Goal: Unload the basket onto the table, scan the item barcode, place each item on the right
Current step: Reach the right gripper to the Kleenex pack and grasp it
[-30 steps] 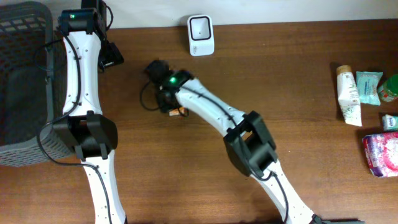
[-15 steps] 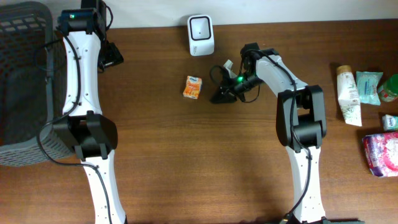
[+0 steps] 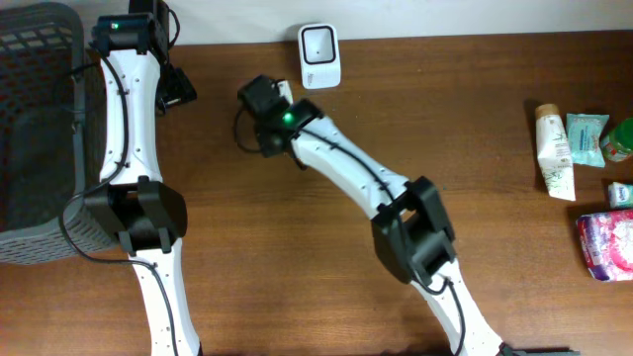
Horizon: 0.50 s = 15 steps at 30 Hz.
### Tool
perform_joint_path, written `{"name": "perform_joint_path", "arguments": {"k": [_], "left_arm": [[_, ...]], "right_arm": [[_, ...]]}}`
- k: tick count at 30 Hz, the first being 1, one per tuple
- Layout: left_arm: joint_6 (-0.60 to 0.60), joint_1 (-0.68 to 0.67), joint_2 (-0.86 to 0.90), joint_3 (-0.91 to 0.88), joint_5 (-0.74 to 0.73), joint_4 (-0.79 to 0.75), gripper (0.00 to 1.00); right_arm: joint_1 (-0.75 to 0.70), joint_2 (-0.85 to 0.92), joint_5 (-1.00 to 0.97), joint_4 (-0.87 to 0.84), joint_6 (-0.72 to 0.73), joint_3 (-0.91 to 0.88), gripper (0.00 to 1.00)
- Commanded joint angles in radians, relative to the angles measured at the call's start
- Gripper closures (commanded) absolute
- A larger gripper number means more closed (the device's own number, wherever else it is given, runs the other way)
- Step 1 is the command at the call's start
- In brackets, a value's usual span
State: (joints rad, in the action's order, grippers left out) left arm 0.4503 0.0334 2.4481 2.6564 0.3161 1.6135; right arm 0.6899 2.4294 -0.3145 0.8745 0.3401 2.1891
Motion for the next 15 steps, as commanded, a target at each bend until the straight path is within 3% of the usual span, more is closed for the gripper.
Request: {"name": "perform_joint_path", "arguments": {"k": [1, 8, 9, 10, 12, 15], "left_arm": [[0.013, 0.011, -0.006, 0.008, -0.01, 0.004, 0.01], [0.013, 0.011, -0.006, 0.008, -0.01, 0.004, 0.01], [0.013, 0.011, -0.006, 0.008, -0.01, 0.004, 0.01], [0.013, 0.011, -0.006, 0.008, -0.01, 0.004, 0.01], [0.013, 0.011, -0.006, 0.008, -0.01, 0.004, 0.01], [0.013, 0.011, -0.006, 0.008, -0.01, 0.004, 0.01]], "right_arm": [[0.01, 0.084, -0.15, -0.032, -0.021, 0.002, 0.25], [0.01, 0.153, -0.141, -0.017, -0.041, -0.007, 0.37], [0.01, 0.162, -0.14, 0.003, -0.045, -0.007, 0.46], [0.008, 0.162, -0.133, 0.028, -0.044, -0.006, 0.69], [0.004, 0.156, -0.106, 0.068, -0.043, 0.016, 0.94], [-0.039, 0.156, 0.021, 0.196, -0.044, 0.157, 0.96]]}}
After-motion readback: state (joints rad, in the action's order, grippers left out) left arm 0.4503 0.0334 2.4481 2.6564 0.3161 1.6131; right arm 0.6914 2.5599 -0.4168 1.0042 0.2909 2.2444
